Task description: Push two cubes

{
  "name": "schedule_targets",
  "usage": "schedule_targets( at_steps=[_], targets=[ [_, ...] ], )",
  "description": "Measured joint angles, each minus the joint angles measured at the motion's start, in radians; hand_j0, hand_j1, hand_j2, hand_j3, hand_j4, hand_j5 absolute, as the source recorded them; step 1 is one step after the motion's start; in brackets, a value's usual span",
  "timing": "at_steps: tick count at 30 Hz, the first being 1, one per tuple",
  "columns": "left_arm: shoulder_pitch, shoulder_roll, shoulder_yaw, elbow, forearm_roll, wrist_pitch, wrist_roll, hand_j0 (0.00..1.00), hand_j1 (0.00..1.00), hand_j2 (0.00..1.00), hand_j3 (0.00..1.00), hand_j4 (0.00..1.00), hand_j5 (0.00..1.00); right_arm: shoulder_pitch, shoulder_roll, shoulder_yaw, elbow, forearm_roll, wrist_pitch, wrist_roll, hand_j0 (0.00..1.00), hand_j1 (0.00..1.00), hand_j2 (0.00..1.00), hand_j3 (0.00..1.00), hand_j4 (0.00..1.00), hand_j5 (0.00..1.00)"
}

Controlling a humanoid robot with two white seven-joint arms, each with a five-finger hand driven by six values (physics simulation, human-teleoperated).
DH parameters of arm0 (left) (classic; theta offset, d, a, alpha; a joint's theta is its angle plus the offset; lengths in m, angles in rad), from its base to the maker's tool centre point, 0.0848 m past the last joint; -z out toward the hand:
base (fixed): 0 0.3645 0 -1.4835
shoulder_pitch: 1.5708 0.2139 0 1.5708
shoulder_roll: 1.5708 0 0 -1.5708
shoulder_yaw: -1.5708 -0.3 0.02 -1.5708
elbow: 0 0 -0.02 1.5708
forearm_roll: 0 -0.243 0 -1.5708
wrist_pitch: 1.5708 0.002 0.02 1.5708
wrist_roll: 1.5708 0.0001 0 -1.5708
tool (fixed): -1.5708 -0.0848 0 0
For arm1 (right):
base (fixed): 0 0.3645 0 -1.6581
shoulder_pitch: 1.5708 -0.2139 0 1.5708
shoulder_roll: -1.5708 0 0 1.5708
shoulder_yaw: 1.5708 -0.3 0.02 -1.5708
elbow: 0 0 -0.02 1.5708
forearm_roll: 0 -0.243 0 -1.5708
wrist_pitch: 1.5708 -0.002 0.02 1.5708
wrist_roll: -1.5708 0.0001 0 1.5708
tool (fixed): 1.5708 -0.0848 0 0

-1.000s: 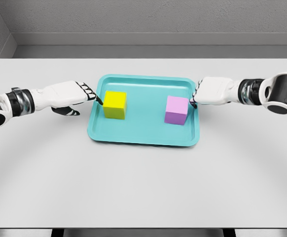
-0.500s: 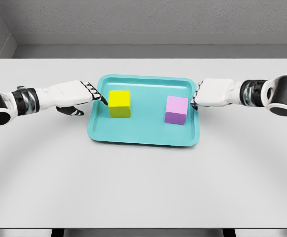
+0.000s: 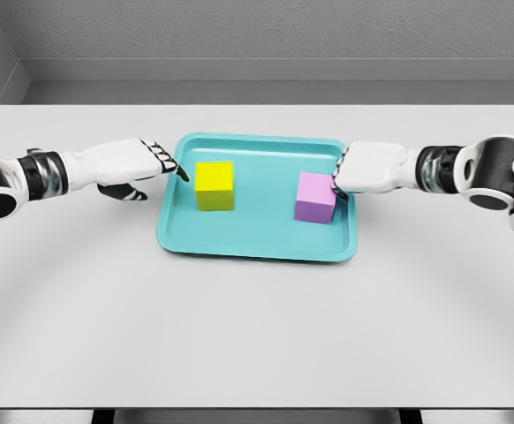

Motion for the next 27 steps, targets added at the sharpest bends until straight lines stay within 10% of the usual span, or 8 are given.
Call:
schedule_targets(
  at_steps=[27],
  targets=[
    [-0.017,-0.049,0.002,0.017,0.001,0.000,-0.028,0.79,0.79,0.79,0.79,0.79,0.79,0.025,-0.104,-0.009,-0.049,-0.060,-0.005,-0.008,0.58,0.58,0.58,0.58,0.58,0.58]
  ],
)
